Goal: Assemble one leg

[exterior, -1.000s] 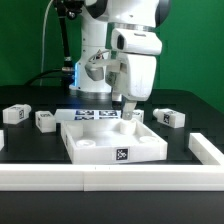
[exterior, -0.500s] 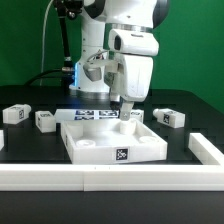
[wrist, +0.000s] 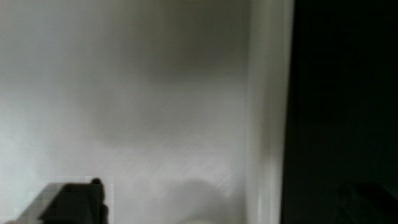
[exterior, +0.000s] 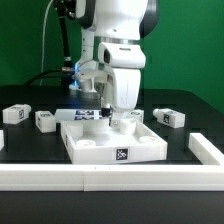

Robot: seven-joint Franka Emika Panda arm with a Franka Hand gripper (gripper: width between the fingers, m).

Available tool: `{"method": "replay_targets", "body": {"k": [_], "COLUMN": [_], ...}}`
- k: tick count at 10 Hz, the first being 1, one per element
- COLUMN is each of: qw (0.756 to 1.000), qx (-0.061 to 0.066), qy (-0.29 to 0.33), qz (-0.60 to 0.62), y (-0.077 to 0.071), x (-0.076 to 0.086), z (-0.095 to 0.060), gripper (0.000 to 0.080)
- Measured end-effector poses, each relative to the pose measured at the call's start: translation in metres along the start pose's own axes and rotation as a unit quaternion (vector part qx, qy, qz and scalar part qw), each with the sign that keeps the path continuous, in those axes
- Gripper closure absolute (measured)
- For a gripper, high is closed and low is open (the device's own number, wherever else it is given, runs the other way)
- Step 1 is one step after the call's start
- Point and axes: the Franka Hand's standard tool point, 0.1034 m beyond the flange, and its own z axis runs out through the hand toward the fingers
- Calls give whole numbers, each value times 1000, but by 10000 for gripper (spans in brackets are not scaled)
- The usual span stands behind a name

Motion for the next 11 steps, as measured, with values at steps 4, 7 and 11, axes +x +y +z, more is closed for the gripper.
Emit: {"method": "replay_targets", "body": {"k": [4, 7, 11], "qw": [1000, 1000, 1000], "qx": [7, 8, 8], "qy": [3, 3, 3], "qz": [4, 4, 4], "y": [-3, -4, -4], "x": [-2, -2, -2], "z": [9, 9, 9], "gripper": [268, 550, 742]}}
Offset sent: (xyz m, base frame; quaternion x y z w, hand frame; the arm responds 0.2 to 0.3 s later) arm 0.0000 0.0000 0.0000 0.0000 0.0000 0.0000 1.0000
